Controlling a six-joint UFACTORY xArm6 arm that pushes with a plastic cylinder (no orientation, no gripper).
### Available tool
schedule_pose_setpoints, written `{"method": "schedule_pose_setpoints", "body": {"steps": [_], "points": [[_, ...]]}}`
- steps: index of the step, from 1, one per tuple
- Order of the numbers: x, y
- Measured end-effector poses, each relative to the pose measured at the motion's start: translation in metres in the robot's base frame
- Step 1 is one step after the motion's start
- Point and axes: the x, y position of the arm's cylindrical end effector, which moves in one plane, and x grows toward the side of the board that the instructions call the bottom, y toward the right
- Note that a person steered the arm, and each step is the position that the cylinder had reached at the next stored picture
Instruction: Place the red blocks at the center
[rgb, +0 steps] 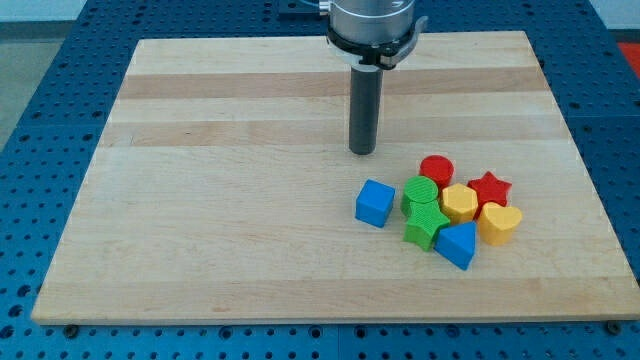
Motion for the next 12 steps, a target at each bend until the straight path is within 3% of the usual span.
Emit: {"method": "schedule_pose_setpoints", "body": {"steps": [2, 3, 4, 5, 6, 7, 8, 9, 10, 12], "points": [[-0.004, 0.027], [-0.018, 0.159], [0.058, 0.26], [0.12, 0.21], [0.093, 0.098], [0.041, 0.085], [0.063, 0.075], [0.092, 0.111], [0.09, 0.183], [0.09, 0.2]]}}
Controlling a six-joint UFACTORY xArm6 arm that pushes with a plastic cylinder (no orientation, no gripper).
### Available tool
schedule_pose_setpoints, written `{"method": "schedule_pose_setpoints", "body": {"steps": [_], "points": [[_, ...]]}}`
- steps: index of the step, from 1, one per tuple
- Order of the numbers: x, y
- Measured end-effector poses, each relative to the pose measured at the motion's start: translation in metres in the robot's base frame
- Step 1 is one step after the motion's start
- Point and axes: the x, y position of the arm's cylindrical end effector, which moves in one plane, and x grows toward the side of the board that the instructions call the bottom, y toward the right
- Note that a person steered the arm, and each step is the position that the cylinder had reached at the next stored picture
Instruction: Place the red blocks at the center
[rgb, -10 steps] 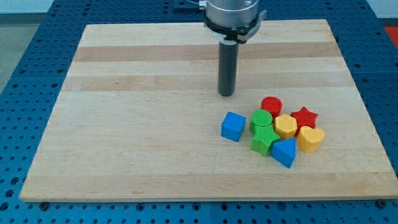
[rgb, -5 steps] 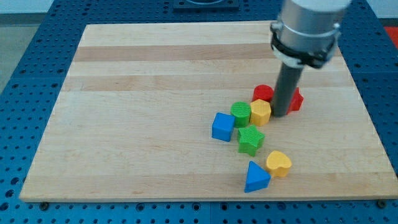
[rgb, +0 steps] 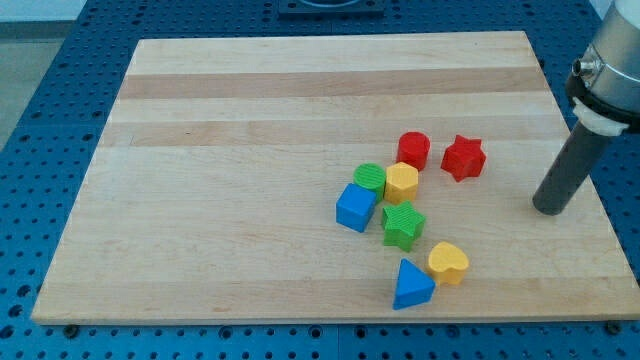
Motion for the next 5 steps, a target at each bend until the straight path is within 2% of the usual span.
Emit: {"method": "schedule_pose_setpoints", "body": {"steps": [2, 4, 5], "points": [[-0.006, 0.013], [-0.029, 0.04], [-0.056, 0.032]]}}
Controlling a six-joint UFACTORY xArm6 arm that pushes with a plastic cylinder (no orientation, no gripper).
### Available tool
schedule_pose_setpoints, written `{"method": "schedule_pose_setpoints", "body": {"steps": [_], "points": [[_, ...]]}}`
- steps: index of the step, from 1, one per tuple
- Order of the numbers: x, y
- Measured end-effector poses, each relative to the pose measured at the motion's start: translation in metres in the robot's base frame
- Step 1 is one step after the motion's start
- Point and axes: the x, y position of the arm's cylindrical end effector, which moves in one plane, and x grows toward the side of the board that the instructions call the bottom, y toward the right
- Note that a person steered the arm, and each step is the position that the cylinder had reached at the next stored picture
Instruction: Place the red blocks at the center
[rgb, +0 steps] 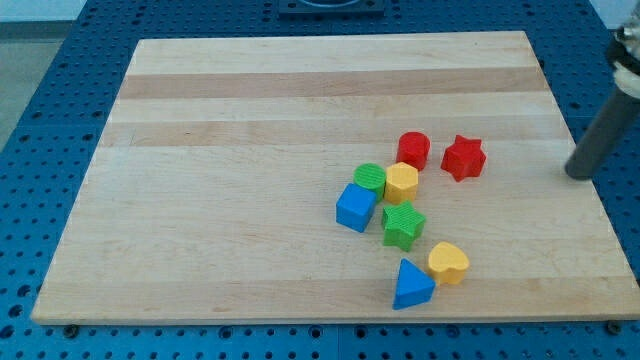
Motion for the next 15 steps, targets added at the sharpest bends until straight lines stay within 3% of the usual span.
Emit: {"method": "schedule_pose_setpoints", "body": {"steps": [2, 3, 4, 5, 6, 7, 8, 9, 11, 12, 13, 15], "points": [[-0.016, -0.272], [-0.016, -0.199], [-0.005, -0.177], [-0.016, -0.247], [-0.12, -0.324], [-0.105, -0.485], [-0.037, -0.476], [-0.022, -0.394], [-0.01, -0.344], [-0.024, -0.334], [0.002, -0.385], [0.058, -0.31]]}}
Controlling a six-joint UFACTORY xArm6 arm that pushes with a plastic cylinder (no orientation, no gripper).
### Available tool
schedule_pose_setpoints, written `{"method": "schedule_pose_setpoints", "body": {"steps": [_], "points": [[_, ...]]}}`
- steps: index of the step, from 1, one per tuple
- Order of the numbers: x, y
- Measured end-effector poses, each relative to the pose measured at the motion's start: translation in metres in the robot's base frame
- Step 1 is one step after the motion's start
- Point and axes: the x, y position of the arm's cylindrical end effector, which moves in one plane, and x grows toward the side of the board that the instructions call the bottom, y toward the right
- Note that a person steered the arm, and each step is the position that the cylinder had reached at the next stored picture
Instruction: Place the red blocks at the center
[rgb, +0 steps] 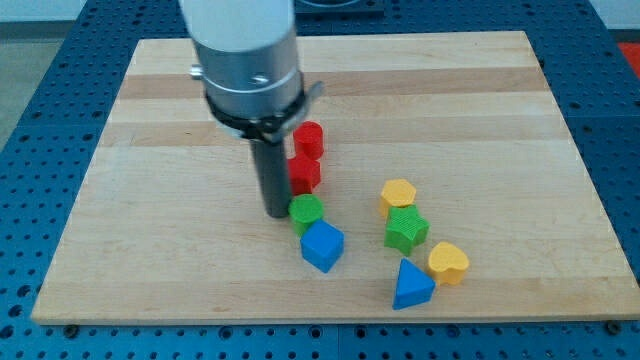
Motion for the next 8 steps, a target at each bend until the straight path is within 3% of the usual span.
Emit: {"method": "schedule_pose_setpoints", "body": {"steps": [1, 2, 3, 4, 5, 6, 8], "points": [[-0.011, 0.035], [-0.053, -0.007], [-0.02, -0.012], [-0.006, -0.071], [-0.037, -0.083], [-0.043, -0.034], [-0.075, -0.022]]}}
